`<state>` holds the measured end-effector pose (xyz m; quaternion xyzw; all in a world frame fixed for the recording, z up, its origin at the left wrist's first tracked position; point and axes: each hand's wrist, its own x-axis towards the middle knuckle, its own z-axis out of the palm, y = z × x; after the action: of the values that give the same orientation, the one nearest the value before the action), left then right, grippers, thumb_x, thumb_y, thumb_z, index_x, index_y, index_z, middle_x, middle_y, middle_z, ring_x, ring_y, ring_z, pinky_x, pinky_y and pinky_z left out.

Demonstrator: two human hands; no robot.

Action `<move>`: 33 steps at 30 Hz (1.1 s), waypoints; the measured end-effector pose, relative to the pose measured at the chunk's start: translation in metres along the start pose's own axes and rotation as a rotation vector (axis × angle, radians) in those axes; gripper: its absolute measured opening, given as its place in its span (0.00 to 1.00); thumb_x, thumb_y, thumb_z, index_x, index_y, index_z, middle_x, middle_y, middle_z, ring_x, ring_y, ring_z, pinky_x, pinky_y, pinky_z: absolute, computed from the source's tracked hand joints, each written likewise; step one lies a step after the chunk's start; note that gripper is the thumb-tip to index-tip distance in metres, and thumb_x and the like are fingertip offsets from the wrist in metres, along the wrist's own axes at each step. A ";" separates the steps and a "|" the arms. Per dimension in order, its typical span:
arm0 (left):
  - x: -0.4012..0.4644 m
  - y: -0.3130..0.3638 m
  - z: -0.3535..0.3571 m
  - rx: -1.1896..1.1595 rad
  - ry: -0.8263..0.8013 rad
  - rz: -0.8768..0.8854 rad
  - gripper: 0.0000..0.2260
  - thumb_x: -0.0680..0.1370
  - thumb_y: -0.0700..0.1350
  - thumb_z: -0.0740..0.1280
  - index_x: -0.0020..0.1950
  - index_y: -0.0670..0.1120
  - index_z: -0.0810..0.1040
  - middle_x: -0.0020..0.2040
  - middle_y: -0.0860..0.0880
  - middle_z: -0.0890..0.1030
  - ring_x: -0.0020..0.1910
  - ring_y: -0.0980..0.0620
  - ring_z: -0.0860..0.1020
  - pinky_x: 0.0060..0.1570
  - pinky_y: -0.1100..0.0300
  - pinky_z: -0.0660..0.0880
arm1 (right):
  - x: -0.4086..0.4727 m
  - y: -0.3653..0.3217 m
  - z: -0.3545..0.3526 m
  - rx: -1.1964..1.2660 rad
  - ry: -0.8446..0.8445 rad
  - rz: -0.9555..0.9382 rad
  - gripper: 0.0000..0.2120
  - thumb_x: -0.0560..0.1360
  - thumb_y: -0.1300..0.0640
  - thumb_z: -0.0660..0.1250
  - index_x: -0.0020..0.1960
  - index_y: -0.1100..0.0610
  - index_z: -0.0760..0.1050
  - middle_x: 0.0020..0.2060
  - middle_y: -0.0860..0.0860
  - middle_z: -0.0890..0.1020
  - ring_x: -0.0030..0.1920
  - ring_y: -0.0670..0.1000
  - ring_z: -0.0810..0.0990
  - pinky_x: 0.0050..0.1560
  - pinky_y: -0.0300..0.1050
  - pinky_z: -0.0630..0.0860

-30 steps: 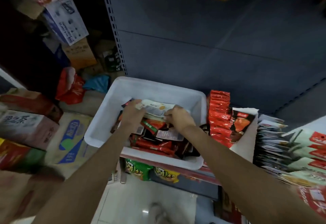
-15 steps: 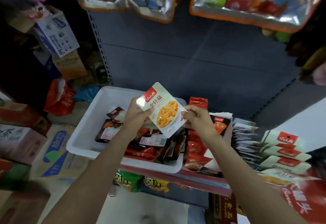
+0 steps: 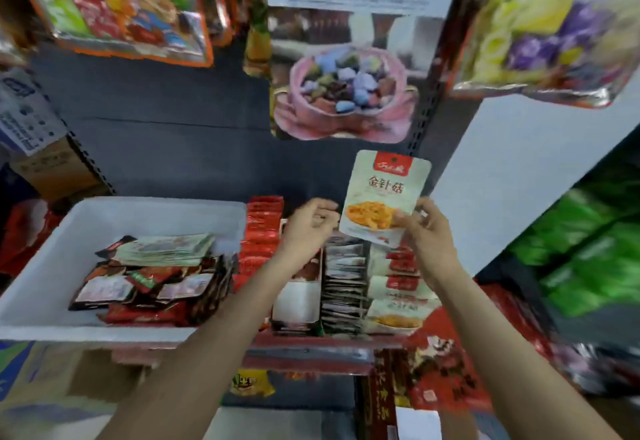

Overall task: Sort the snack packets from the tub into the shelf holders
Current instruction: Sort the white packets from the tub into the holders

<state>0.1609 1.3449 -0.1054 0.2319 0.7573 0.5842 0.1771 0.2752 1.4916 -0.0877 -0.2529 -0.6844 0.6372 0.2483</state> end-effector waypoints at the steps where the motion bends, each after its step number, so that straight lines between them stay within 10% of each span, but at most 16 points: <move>1: 0.000 -0.001 0.015 0.062 -0.011 0.019 0.10 0.77 0.34 0.64 0.59 0.37 0.75 0.49 0.43 0.79 0.47 0.52 0.77 0.42 0.74 0.71 | 0.002 0.000 -0.015 0.033 0.014 -0.011 0.07 0.77 0.65 0.63 0.53 0.65 0.69 0.44 0.62 0.81 0.43 0.62 0.79 0.42 0.51 0.73; 3: 0.000 0.000 0.040 0.088 -0.020 0.011 0.12 0.77 0.34 0.64 0.60 0.40 0.74 0.54 0.43 0.79 0.50 0.53 0.76 0.46 0.73 0.72 | 0.008 0.004 -0.038 0.076 0.004 -0.032 0.08 0.77 0.65 0.62 0.53 0.67 0.66 0.46 0.68 0.80 0.44 0.69 0.78 0.44 0.56 0.74; 8: -0.007 0.013 0.074 0.091 0.014 0.042 0.18 0.78 0.36 0.63 0.67 0.46 0.69 0.54 0.52 0.76 0.50 0.59 0.76 0.46 0.75 0.72 | 0.016 0.017 -0.065 0.053 -0.132 -0.007 0.09 0.77 0.67 0.62 0.56 0.65 0.68 0.51 0.55 0.82 0.49 0.53 0.82 0.47 0.46 0.80; 15: -0.007 0.015 0.083 0.385 0.038 0.075 0.03 0.77 0.40 0.66 0.48 0.47 0.75 0.42 0.53 0.81 0.39 0.61 0.79 0.43 0.65 0.76 | 0.021 0.033 -0.085 -0.330 -0.144 -0.049 0.08 0.73 0.65 0.69 0.50 0.56 0.74 0.44 0.46 0.81 0.43 0.45 0.78 0.38 0.31 0.76; 27: -0.001 0.031 0.093 0.557 0.075 0.282 0.02 0.76 0.40 0.66 0.46 0.46 0.79 0.43 0.52 0.77 0.43 0.56 0.75 0.43 0.62 0.72 | 0.030 0.030 -0.083 -0.479 -0.140 -0.192 0.05 0.74 0.64 0.67 0.42 0.56 0.74 0.35 0.44 0.77 0.36 0.41 0.73 0.36 0.29 0.69; 33: 0.003 0.020 0.096 0.769 -0.142 0.047 0.07 0.78 0.42 0.65 0.52 0.48 0.81 0.51 0.48 0.81 0.50 0.49 0.78 0.51 0.50 0.77 | 0.022 0.039 -0.085 -0.795 -0.219 -0.169 0.04 0.75 0.63 0.65 0.44 0.55 0.75 0.40 0.50 0.81 0.42 0.50 0.78 0.43 0.45 0.75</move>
<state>0.2129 1.4283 -0.1102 0.3385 0.9013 0.2443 0.1157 0.3160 1.5715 -0.1204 -0.2030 -0.9176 0.3241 0.1085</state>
